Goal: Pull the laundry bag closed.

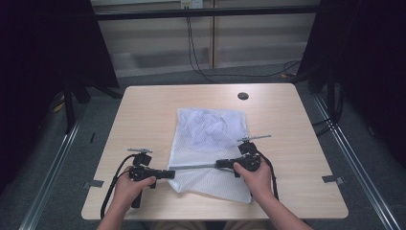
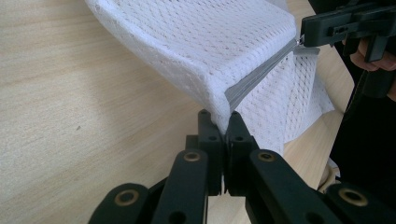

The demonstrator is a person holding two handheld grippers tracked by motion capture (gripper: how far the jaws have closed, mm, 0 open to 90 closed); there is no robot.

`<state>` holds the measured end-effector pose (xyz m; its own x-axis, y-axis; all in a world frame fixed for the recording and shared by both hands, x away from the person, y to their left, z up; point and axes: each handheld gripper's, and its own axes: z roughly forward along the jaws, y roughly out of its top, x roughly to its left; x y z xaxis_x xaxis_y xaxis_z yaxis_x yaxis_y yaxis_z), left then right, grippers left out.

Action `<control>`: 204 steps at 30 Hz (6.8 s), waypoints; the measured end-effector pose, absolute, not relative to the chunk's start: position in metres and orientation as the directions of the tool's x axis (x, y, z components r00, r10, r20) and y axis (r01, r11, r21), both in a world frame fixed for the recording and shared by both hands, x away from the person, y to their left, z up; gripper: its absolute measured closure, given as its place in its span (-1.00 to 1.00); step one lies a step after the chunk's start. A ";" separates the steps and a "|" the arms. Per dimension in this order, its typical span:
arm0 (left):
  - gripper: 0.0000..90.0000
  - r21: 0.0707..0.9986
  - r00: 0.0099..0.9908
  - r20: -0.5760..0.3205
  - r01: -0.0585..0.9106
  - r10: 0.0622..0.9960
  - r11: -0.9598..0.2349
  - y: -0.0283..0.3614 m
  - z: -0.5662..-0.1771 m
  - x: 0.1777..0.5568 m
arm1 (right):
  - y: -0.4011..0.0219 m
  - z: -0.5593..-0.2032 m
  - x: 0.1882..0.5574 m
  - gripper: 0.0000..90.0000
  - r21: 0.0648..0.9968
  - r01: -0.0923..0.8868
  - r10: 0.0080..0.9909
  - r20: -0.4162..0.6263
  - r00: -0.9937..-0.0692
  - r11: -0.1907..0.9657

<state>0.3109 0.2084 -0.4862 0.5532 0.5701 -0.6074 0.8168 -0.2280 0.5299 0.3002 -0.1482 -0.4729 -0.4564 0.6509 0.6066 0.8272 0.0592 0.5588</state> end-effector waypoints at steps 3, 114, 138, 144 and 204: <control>0.96 0.530 0.557 -0.604 0.815 0.569 -0.235 0.209 -0.486 0.311 | -0.149 -0.473 0.300 0.93 0.560 0.827 0.652 0.605 -0.457 0.060; 0.96 0.511 0.540 -0.612 0.828 0.578 -0.232 0.212 -0.486 0.309 | -0.181 -0.473 0.293 0.93 0.557 0.830 0.668 0.602 -0.437 0.041; 0.96 0.507 0.540 -0.612 0.829 0.577 -0.238 0.211 -0.487 0.312 | -0.198 -0.471 0.286 0.93 0.561 0.827 0.678 0.602 -0.421 0.016; 0.96 0.507 0.542 -0.613 0.828 0.575 -0.239 0.211 -0.487 0.312 | -0.200 -0.471 0.285 0.93 0.563 0.826 0.677 0.603 -0.422 0.013; 0.96 0.497 0.537 -0.618 0.833 0.574 -0.245 0.210 -0.485 0.313 | -0.222 -0.472 0.275 0.93 0.571 0.821 0.694 0.599 -0.400 -0.019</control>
<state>0.3133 0.2105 -0.4847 0.5374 0.5740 -0.6178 0.8326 -0.2451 0.4966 0.2750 -0.2221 -0.4725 -0.3999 0.6937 0.5990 0.8210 -0.0195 0.5707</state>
